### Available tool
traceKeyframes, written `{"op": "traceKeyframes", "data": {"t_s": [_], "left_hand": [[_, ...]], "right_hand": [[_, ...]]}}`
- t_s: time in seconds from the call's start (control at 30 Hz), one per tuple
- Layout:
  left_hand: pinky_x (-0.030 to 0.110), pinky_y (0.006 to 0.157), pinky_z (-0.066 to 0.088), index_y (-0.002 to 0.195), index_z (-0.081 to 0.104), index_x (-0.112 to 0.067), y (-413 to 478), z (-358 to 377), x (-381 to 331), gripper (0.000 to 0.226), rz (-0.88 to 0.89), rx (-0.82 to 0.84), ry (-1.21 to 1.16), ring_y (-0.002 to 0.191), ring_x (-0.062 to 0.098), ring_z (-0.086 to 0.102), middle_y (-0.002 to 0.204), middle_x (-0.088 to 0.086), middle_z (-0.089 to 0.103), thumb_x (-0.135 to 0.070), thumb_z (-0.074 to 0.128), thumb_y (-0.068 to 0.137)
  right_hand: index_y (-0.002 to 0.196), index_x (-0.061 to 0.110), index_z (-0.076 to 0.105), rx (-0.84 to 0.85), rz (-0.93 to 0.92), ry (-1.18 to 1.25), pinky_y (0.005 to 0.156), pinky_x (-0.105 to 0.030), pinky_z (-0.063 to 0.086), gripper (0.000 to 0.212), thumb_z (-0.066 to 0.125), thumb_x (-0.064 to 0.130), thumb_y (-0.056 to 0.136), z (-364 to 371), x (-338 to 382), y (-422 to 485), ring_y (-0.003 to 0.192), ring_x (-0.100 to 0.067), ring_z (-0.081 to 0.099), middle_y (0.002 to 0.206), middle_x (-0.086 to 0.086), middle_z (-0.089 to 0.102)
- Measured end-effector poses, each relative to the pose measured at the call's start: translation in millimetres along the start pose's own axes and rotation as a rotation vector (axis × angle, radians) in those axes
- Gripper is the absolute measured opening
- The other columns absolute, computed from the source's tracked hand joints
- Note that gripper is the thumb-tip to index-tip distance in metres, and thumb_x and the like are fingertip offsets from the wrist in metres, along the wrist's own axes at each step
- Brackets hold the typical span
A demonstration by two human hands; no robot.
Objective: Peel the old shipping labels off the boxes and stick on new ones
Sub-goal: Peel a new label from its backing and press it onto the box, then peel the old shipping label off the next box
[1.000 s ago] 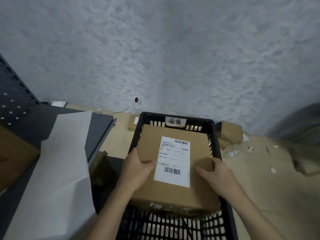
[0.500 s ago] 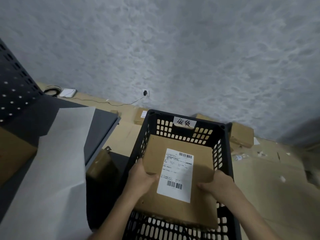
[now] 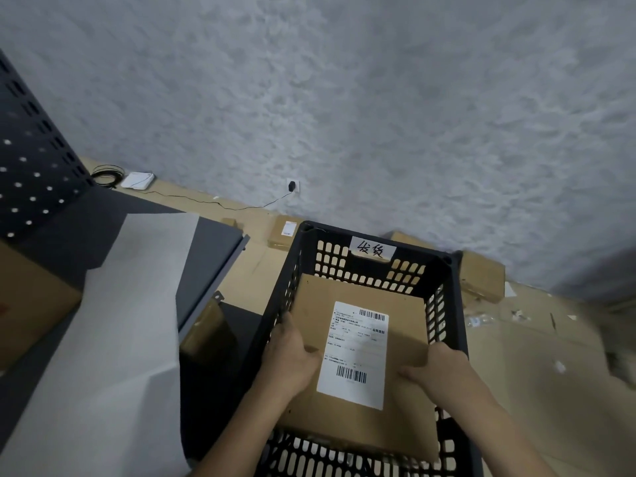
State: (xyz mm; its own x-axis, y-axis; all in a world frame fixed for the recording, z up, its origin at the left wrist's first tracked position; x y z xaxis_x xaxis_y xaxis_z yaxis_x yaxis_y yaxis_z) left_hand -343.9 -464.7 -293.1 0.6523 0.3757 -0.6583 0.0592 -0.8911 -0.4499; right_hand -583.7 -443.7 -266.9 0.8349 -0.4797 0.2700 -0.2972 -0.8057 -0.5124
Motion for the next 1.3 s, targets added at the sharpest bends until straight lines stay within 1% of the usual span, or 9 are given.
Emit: {"op": "traceKeyframes", "data": {"t_s": [0.13,0.23,0.3,0.47,0.67,0.83,0.9,1.03,1.3], "left_hand": [[0.042,0.099,0.048,0.145,0.032,-0.026,-13,-14,-17,0.066,0.114,-0.053,0.033,0.119,0.021,0.049,0.132,-0.001,0.045,-0.037,0.063,0.088],[0.031,0.097,0.047,0.138,0.044,-0.024,-25,-25,-31,0.048,0.21,-0.08,0.058,0.121,0.016,0.049,0.13,-0.004,0.049,-0.035,0.058,0.093],[0.024,0.097,0.041,0.141,0.043,-0.02,-37,-33,-41,0.048,0.249,-0.109,0.069,0.13,0.013,0.042,0.138,-0.005,0.046,-0.035,0.055,0.096],[0.03,0.108,0.037,0.145,0.039,-0.033,-76,-47,-56,0.052,0.292,-0.216,0.015,0.136,0.008,0.037,0.148,-0.012,0.041,-0.043,0.054,0.096],[0.013,0.074,0.049,0.117,0.062,-0.033,-129,-65,-54,0.022,0.263,-0.5,-0.083,0.091,-0.004,0.058,0.1,-0.019,0.061,-0.035,0.054,0.097],[0.019,0.072,0.052,0.095,0.066,-0.023,-190,-86,-32,0.012,0.21,-0.721,-0.053,0.081,0.001,0.06,0.084,-0.012,0.065,-0.028,0.055,0.096],[0.027,0.07,0.053,0.09,0.066,-0.024,-218,-95,-16,0.013,0.182,-0.812,-0.014,0.077,0.003,0.061,0.082,-0.012,0.065,-0.028,0.055,0.095],[0.027,0.069,0.052,0.092,0.068,-0.026,-280,-112,23,0.012,0.074,-0.998,-0.001,0.079,0.001,0.061,0.086,-0.015,0.065,-0.029,0.057,0.094],[0.035,0.074,0.054,0.103,0.067,-0.025,-410,-140,110,0.019,-0.171,-1.275,0.14,0.09,0.008,0.06,0.098,-0.013,0.064,-0.036,0.053,0.095]], "right_hand": [[0.115,0.014,0.058,-0.158,-0.106,-0.071,0.077,-0.034,0.055,0.042,0.059,0.048,0.089,-13,17,-17,0.09,-0.021,0.064,0.102,-0.003,0.065],[0.119,0.017,0.056,-0.247,-0.233,-0.107,0.076,-0.036,0.054,0.046,0.051,0.054,0.093,-23,34,-30,0.096,-0.022,0.063,0.108,-0.003,0.065],[0.119,0.019,0.057,-0.294,-0.324,-0.118,0.075,-0.035,0.055,0.042,0.051,0.052,0.094,-29,44,-37,0.096,-0.02,0.063,0.107,0.0,0.066],[0.131,0.03,0.052,-0.348,-0.559,-0.067,0.079,-0.033,0.056,0.046,0.05,0.054,0.093,-39,65,-52,0.1,-0.012,0.063,0.118,0.007,0.064],[0.129,0.033,0.056,-0.33,-0.934,-0.031,0.072,-0.018,0.05,0.037,0.052,0.048,0.095,-50,98,-81,0.096,-0.001,0.059,0.114,0.015,0.063],[0.116,0.028,0.063,-0.282,-1.195,-0.054,0.07,-0.03,0.054,0.034,0.048,0.05,0.095,-36,137,-124,0.093,-0.008,0.059,0.101,0.011,0.063],[0.115,0.028,0.063,-0.253,-1.276,-0.042,0.068,-0.032,0.053,0.036,0.047,0.053,0.095,-28,151,-147,0.09,-0.01,0.059,0.101,0.011,0.062],[0.115,0.03,0.064,-0.186,-1.434,-0.029,0.065,-0.026,0.045,0.039,0.044,0.055,0.094,-6,176,-198,0.09,-0.008,0.056,0.103,0.013,0.061],[0.127,0.024,0.061,-0.092,-1.696,-0.078,0.086,-0.021,0.04,0.043,0.053,0.049,0.093,66,223,-318,0.113,-0.013,0.052,0.123,0.005,0.061]]}}
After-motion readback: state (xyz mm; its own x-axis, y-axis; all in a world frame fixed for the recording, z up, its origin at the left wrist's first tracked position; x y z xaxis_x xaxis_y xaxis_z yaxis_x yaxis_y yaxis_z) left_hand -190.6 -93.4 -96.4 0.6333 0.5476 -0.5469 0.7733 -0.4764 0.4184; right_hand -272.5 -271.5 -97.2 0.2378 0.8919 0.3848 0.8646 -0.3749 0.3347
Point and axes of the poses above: each hand's wrist, its own y-axis towards the middle knuckle, its own z-axis out of the palm, x = y × z, the point moved 3 cm from there along y, towards the middle knuckle
